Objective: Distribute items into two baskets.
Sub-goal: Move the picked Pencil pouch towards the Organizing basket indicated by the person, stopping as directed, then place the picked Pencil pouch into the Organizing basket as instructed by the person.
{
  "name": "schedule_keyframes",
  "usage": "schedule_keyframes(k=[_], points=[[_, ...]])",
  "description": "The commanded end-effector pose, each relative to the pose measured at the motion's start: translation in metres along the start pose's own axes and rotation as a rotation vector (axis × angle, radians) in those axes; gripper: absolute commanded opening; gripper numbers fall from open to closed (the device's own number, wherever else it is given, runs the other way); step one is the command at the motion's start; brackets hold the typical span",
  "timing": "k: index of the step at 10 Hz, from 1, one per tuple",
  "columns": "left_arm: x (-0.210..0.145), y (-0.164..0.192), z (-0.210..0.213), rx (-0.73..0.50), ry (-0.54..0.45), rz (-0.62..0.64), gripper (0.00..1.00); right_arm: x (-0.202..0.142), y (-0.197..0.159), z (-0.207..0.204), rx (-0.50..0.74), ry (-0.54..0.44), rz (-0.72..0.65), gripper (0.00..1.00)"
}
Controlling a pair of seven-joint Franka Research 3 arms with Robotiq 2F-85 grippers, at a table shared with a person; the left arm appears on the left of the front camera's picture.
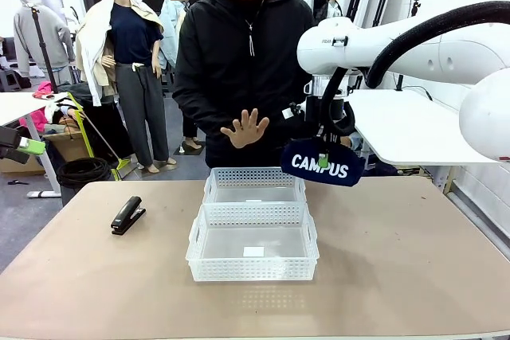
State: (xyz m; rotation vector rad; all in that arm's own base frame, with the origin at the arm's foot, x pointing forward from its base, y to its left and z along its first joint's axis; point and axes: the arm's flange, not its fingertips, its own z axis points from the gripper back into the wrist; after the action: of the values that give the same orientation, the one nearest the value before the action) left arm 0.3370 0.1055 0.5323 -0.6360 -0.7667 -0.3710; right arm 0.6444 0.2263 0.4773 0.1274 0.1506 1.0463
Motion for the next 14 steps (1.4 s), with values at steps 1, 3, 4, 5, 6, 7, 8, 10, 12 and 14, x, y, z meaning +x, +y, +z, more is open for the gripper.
schedule_keyframes(k=[1,3,4,5,6,7,8,10,12,14], points=[[-0.0012,0.0027,0.0007,-0.015,-0.010,-0.014,1.00,-0.0008,0.0015,0.0033,-0.008,-0.005,-0.010,0.00],[-0.0012,0.0027,0.0007,-0.015,-0.010,-0.014,1.00,-0.0008,0.0015,0.0033,-0.008,-0.005,-0.010,0.00],[-0.0012,0.0027,0.0007,-0.015,-0.010,-0.014,1.00,-0.0008,0.0015,0.0033,-0.008,-0.005,-0.010,0.00],[-0.0012,0.0027,0.0007,-0.015,-0.010,-0.014,1.00,-0.0008,0.0015,0.0033,-0.008,-0.005,-0.010,0.00],[-0.0012,0.0027,0.0007,-0.015,-0.010,-0.014,1.00,-0.0008,0.0015,0.0033,-0.008,-0.005,-0.010,0.00],[-0.0012,0.0027,0.0007,-0.015,-0.010,-0.014,1.00,-0.0008,0.0015,0.0033,-0.008,-0.005,-0.010,0.00],[-0.0012,0.0027,0.0007,-0.015,-0.010,-0.014,1.00,-0.0008,0.0015,0.0033,-0.008,-0.005,-0.010,0.00],[-0.0012,0.0027,0.0007,-0.015,-0.010,-0.014,1.00,-0.0008,0.0015,0.0033,-0.008,-0.005,-0.010,0.00],[-0.0012,0.0027,0.0007,-0.015,-0.010,-0.014,1.00,-0.0008,0.0015,0.0033,-0.008,-0.005,-0.010,0.00],[-0.0012,0.0027,0.0007,-0.015,-0.010,-0.014,1.00,-0.0008,0.0015,0.0033,-0.008,-0.005,-0.010,0.00]])
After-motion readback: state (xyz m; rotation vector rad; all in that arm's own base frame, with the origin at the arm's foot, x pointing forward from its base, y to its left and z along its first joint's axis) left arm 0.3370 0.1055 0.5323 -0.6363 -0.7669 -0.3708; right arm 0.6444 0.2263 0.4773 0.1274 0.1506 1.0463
